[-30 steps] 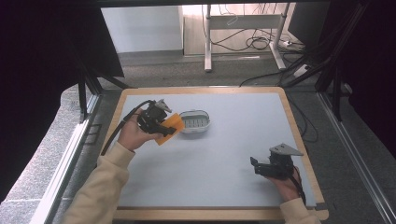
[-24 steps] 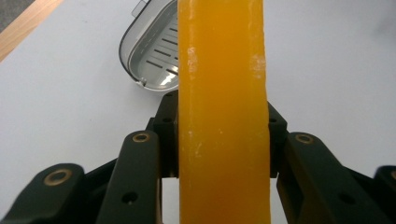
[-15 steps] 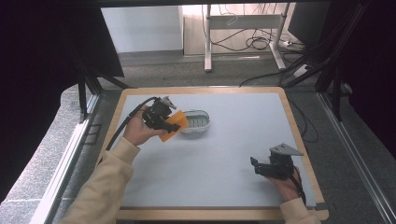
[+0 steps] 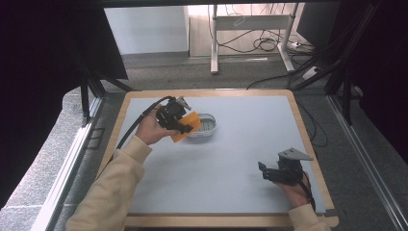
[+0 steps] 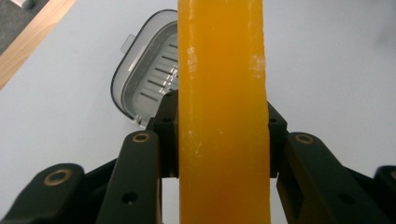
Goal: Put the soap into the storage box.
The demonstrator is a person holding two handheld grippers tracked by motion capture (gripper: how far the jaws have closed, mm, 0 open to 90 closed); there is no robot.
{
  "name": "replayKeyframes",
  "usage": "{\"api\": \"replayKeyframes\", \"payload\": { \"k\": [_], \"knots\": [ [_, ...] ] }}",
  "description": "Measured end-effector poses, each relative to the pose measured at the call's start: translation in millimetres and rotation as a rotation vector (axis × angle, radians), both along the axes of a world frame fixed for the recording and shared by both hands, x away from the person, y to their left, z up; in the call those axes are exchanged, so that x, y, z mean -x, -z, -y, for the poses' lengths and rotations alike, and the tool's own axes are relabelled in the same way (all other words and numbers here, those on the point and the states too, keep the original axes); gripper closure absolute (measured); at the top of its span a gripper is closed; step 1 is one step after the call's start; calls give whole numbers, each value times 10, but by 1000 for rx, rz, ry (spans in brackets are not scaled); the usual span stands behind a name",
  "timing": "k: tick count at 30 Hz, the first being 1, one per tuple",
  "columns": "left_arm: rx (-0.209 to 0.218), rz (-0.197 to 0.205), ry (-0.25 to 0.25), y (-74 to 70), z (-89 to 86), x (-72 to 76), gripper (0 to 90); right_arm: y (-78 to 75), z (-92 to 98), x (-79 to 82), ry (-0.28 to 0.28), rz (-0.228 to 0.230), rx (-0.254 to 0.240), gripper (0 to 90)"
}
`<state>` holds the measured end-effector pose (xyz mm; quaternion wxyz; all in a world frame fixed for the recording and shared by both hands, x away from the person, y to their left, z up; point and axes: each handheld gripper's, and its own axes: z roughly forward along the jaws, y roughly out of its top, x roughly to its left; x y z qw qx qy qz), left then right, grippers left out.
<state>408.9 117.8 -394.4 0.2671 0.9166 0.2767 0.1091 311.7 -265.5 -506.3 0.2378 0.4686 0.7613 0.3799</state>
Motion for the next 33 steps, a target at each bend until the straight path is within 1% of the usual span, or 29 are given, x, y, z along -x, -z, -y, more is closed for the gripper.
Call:
{"api": "replayKeyframes", "payload": {
  "k": [2, 5, 8, 11, 12, 15, 19, 23, 25, 29, 31, 33],
  "knots": [
    [-8, 1, 10, 5, 28, -16, 621, 1, 3, -1, 1, -1, 0, 125],
    [-18, 19, 28, 3, 68, -50, 621, 7, 3, -6, 2, -2, 0, 125],
    [-6, 23, 52, -13, 110, -91, 621, 13, 4, -10, 3, -6, 1, 125],
    [-14, 26, 57, -24, 136, -110, 621, 12, 5, -9, 4, -6, 0, 125],
    [-10, 24, 57, -25, 148, -119, 621, 12, 5, -9, 4, -6, -1, 125],
    [-17, 28, 70, -35, 193, -152, 621, 14, 5, -9, 3, -6, 0, 125],
    [-14, 33, 70, -37, 210, -186, 621, 13, 8, -8, 4, -6, 0, 125],
    [-23, 35, 65, -50, 224, -234, 621, -3, 12, 2, 8, 10, -5, 128],
    [-23, 33, 76, -52, 227, -260, 621, 0, 14, 0, 9, 8, -5, 128],
    [-27, 32, 83, -34, 248, -301, 621, 6, 11, -2, 10, 7, -3, 128],
    [-15, 25, 88, -18, 249, -325, 621, 3, 10, -1, 9, 9, -4, 128],
    [-15, 21, 99, 13, 245, -367, 621, 7, 11, -2, 11, 8, -2, 128]
  ]
}}
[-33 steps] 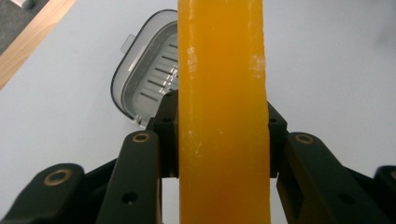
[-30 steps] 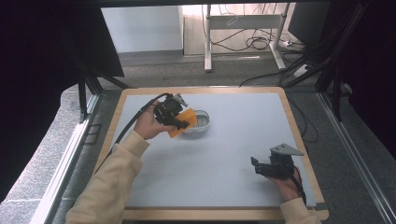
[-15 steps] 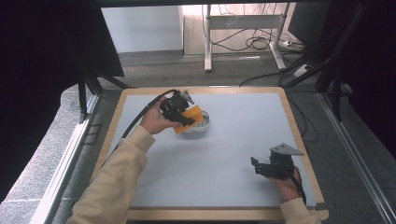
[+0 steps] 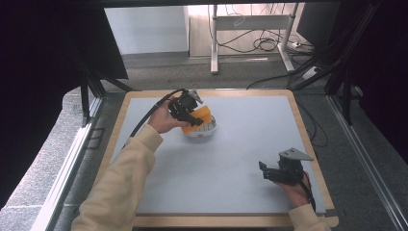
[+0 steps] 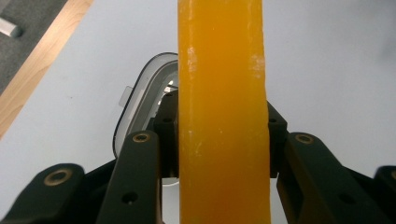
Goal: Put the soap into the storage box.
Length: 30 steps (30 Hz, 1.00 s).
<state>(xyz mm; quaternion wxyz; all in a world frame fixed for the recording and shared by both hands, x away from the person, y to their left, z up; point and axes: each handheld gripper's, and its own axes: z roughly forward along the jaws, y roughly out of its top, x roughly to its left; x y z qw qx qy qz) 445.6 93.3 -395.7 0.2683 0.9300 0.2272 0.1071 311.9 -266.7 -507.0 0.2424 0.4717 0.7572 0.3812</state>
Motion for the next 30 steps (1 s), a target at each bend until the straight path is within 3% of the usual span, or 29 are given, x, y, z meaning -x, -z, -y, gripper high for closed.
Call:
{"api": "replayKeyframes", "payload": {
  "k": [13, 25, 30],
  "knots": [
    [-29, -12, 34, 88, 12, -131, 621, 7, 8, -5, 4, -5, 0, 128],
    [-16, -21, 52, 157, 34, -222, 621, 7, 8, -3, 3, -6, 4, 129],
    [-15, -13, 82, 138, 48, -276, 621, 7, 10, -3, 3, -7, 5, 129]
  ]
}}
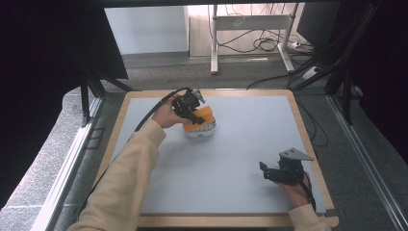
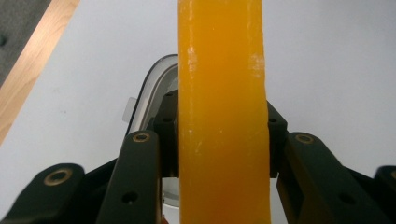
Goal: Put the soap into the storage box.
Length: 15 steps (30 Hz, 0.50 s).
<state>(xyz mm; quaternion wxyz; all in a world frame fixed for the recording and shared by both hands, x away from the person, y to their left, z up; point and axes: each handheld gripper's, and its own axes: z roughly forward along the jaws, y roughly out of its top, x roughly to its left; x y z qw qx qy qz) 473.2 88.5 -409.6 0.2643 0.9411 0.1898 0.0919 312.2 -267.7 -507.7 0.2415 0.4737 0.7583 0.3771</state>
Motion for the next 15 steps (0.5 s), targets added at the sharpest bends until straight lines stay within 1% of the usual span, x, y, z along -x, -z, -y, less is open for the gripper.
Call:
{"api": "replayKeyframes", "payload": {
  "k": [4, 7, 9, 11, 13, 14, 15],
  "knots": [
    [-7, 3, 5, -6, 17, -51, 621, -2, 0, 4, 2, 2, 2, 129],
    [-20, -2, 21, 7, 46, -107, 621, -3, 3, 5, 3, 1, 2, 129],
    [-27, -11, 31, 33, 60, -141, 621, -3, 8, 5, 2, 2, 2, 129],
    [-43, -15, 39, 66, 70, -174, 621, -1, 10, 5, 2, 2, 2, 129],
    [-56, -22, 39, 106, 75, -209, 621, 2, 12, 4, 4, 2, 2, 129],
    [-62, -34, 37, 157, 82, -266, 621, 2, 13, 5, 6, 2, 3, 129],
    [-62, -34, 37, 157, 82, -266, 621, 2, 13, 5, 6, 2, 3, 129]
  ]
}}
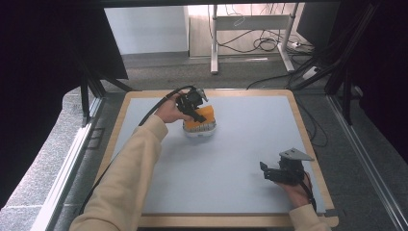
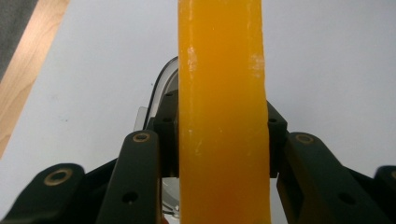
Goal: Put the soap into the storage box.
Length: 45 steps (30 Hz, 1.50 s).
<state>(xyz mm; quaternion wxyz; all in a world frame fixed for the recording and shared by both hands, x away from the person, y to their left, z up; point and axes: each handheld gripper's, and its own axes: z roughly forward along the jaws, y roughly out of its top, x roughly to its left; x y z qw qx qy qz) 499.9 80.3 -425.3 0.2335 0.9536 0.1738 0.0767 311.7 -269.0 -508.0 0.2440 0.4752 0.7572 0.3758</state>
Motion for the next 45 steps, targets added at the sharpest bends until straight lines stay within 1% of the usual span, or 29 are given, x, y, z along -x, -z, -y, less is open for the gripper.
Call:
{"api": "replayKeyframes", "payload": {
  "k": [1, 2, 4, 5, 8, 9, 13, 18, 20, 22, 24, 25, 26, 28, 29, 30, 31, 32, 33, 35, 36, 37, 38, 39, 41, 42, 43, 44, 45],
  "knots": [
    [0, -2, -2, 28, 4, -21, 621, -3, 1, -1, 4, 5, 3, 129],
    [-3, -3, 10, 49, 6, -37, 621, -3, 1, -1, 4, 5, 3, 129],
    [3, -19, 37, 94, 4, -54, 621, -8, -1, 3, 5, 8, 3, 129],
    [-1, -28, 46, 112, 3, -61, 621, -8, -2, 8, 4, 9, 4, 129],
    [-23, -26, 44, 157, 9, -84, 621, -2, 1, 3, 3, 6, 5, 129],
    [-13, -32, 42, 172, 8, -90, 621, 0, 1, 0, 4, 4, 5, 129],
    [-12, -38, 58, 216, 18, -112, 621, 0, 0, 2, 4, 5, 5, 129],
    [-34, -37, 61, 269, 40, -127, 620, 3, 2, 0, 3, 3, 6, 129],
    [-36, -31, 45, 294, 49, -133, 620, 8, 0, -3, 1, 1, 6, 129],
    [-25, -18, 31, 284, 42, -136, 613, 9, 1, -5, -1, -2, 6, 130],
    [5, 2, 13, 241, 23, -142, 571, 4, -4, 1, -1, 1, 5, 133],
    [11, 16, 8, 218, 16, -138, 509, 0, -8, 5, -4, 4, 6, 133],
    [9, 35, -3, 194, 14, -129, 509, 0, -8, 5, -4, 4, 6, 133],
    [10, 76, -24, 144, 11, -110, 419, -1, -12, 6, -6, 4, 6, 133],
    [7, 103, -40, 120, 10, -98, 386, 0, -13, 6, -7, 3, 6, 133],
    [-3, 126, -62, 90, 8, -89, 349, 2, -12, 5, -8, 1, 6, 133],
    [3, 137, -85, 64, 5, -84, 331, 1, -12, 4, -9, 1, 5, 133],
    [12, 148, -97, 37, 0, -78, 313, -1, -11, 4, -9, 3, 4, 133],
    [21, 169, -109, -10, -5, -54, 284, -6, -8, 7, -8, 4, 2, 133],
    [25, 174, -111, -31, -10, -41, 277, -7, -8, 9, -8, 4, 3, 133],
    [33, 175, -114, -51, -19, -28, 272, -6, -7, 7, -9, 4, 3, 133],
    [60, 174, -135, -93, -48, 8, 269, -5, -6, 5, -9, 4, 4, 133],
    [60, 174, -135, -93, -48, 8, 269, -5, -6, 5, -9, 4, 4, 133],
    [83, 164, -154, -120, -75, 33, 269, -3, -6, 3, -9, 4, 4, 133],
    [135, 143, -185, -191, -159, 125, 313, -5, -6, 6, -12, 3, 3, 133],
    [152, 131, -192, -205, -189, 162, 315, -6, -6, 7, -12, 4, 2, 133],
    [152, 131, -192, -205, -189, 162, 314, -6, -6, 7, -12, 4, 2, 133],
    [162, 121, -195, -216, -221, 203, 314, -7, -6, 7, -11, 4, 2, 133],
    [168, 124, -202, -226, -256, 249, 312, -7, -7, 7, -11, 4, 1, 133]
  ]
}}
